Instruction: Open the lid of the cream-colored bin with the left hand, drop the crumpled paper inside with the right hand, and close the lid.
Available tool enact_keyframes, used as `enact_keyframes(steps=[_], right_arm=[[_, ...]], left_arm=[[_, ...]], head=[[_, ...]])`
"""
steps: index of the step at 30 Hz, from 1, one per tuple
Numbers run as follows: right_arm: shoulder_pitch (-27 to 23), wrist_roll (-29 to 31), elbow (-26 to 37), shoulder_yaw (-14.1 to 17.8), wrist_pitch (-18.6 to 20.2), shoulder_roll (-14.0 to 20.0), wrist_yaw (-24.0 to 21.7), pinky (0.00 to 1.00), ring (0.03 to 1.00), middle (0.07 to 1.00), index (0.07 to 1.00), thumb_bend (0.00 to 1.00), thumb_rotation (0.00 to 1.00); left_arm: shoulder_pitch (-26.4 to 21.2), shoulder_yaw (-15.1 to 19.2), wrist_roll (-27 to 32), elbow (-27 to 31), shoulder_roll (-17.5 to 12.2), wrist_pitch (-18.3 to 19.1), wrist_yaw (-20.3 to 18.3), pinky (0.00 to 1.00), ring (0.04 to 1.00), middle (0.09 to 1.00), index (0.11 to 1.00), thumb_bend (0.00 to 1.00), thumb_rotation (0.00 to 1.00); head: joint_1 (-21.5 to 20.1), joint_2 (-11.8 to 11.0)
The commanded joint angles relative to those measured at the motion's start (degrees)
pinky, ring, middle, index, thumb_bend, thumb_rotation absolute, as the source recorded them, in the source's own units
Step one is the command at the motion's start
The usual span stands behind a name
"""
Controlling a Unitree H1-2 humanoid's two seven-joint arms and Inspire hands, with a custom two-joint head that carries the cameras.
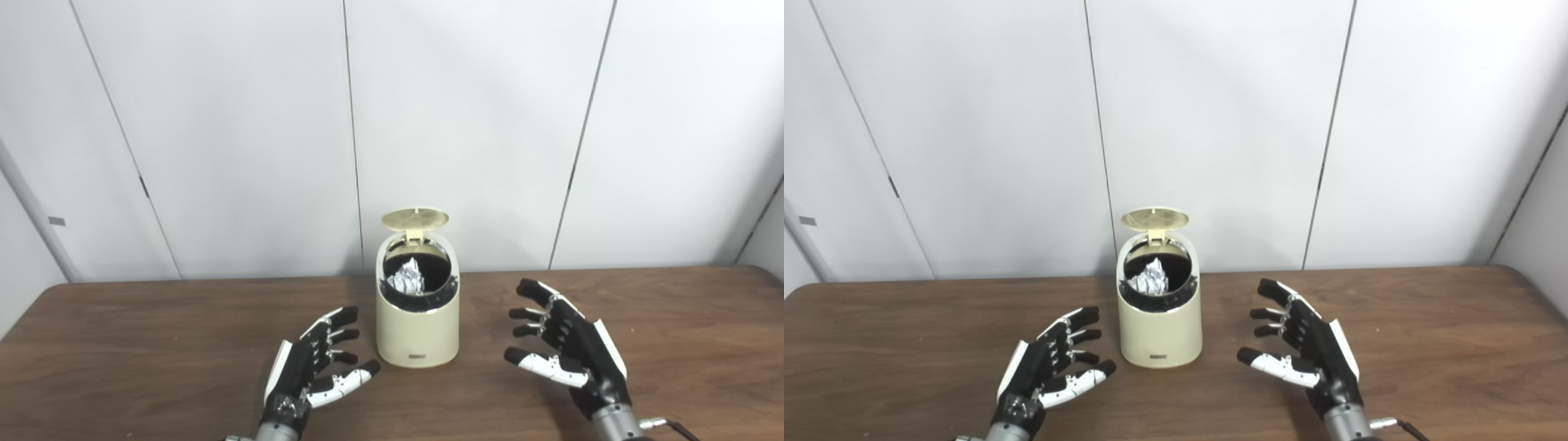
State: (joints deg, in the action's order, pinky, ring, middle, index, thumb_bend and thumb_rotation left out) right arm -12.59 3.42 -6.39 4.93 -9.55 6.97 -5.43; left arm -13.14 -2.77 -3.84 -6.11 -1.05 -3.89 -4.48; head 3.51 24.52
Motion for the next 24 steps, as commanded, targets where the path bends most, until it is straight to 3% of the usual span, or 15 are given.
enact_keyframes(steps=[1, 8, 14, 18, 24], right_arm=[[-1.25, 0.26, 2.1, 0.47, -1.94, 0.5, 0.69, 0.57, 0.691, 0.828, 0.805, 0.87, 0.26], [-1.15, 0.73, 2.02, 0.23, -2.04, 0.35, 0.68, 0.59, 0.699, 0.834, 0.804, 0.85, 0.24], [-1.18, 0.42, 2.28, 0.0, -1.61, 0.2, 0.85, 0.61, 0.703, 0.831, 0.803, 0.83, 0.22], [-1.29, -0.03, 1.93, -0.28, -2.1, 0.15, 0.98, 0.61, 0.702, 0.825, 0.791, 0.81, 0.19], [-1.53, -0.78, 1.74, -0.78, -2.3, -0.03, 1.28, 0.59, 0.698, 0.823, 0.789, 0.81, 0.19]], left_arm=[[-1.57, 0.38, 0.75, 1.88, -0.27, -2.66, 0.4, 0.62, 0.789, 0.854, 0.858, 0.68, 0.06], [-2.6, 0.86, 0.21, 4.73, -1.57, -2.12, 0.39, 0.64, 0.796, 0.855, 0.874, 0.69, 0.14], [-6.04, 1.34, -0.56, 6.33, -3.73, -0.8, 0.06, 0.68, 0.805, 0.854, 0.879, 0.77, 0.23], [-9.24, 1.15, -0.79, 6.35, -5.42, -0.16, -0.73, 0.76, 0.842, 0.87, 0.888, 0.82, 0.3], [-15.64, 0.46, -2.36, 4.63, -7.57, 0.51, -1.65, 0.73, 0.855, 0.866, 0.875, 0.87, 0.32]], head=[[0.17, -0.03], [0.7, -0.33], [0.49, -0.58], [0.48, -0.88], [0.27, -1.12]])
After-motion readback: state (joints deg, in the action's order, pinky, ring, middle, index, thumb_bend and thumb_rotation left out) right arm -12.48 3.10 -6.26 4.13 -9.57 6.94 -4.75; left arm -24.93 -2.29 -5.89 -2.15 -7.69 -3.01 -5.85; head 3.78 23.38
